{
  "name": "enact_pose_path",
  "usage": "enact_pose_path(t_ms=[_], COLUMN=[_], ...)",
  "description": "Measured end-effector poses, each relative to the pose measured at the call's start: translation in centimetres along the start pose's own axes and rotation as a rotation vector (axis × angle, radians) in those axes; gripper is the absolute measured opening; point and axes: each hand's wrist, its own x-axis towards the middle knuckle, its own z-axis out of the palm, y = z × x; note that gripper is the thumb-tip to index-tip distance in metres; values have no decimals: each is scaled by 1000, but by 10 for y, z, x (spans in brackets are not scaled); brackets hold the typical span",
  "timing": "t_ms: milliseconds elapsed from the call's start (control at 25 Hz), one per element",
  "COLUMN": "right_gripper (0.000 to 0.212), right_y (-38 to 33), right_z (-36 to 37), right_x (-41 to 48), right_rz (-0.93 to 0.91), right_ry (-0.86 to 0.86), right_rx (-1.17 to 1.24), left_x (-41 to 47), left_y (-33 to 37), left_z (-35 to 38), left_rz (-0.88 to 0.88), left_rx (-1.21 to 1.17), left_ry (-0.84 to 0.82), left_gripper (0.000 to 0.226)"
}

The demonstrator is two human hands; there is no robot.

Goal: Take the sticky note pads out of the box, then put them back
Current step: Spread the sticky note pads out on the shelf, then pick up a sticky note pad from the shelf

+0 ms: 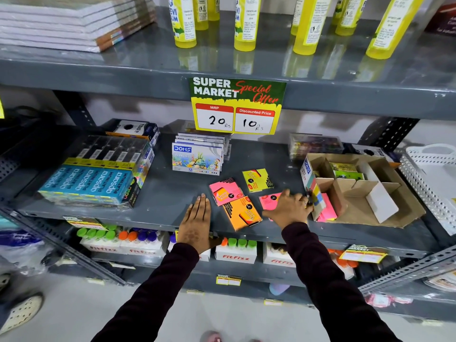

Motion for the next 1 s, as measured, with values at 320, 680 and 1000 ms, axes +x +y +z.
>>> enact_pose_path(t_ms=[320, 680, 1000], right_gripper=[77, 75, 74], right_y=[-103, -53, 35], right_z=[13, 10, -20], right_x=[5, 2, 27], right_rz=[-339, -260, -172], right_ry=[-5, 57, -234], right_rx=[46, 31, -161], left_x=[0, -1, -1], left_y=[2, 1, 2], left_z=[-1, -2, -2], left_rz=[-28, -22, -12], left_rx=[-76, -50, -3], left_ry=[-14, -8, -22], left_gripper=[112, 117, 120])
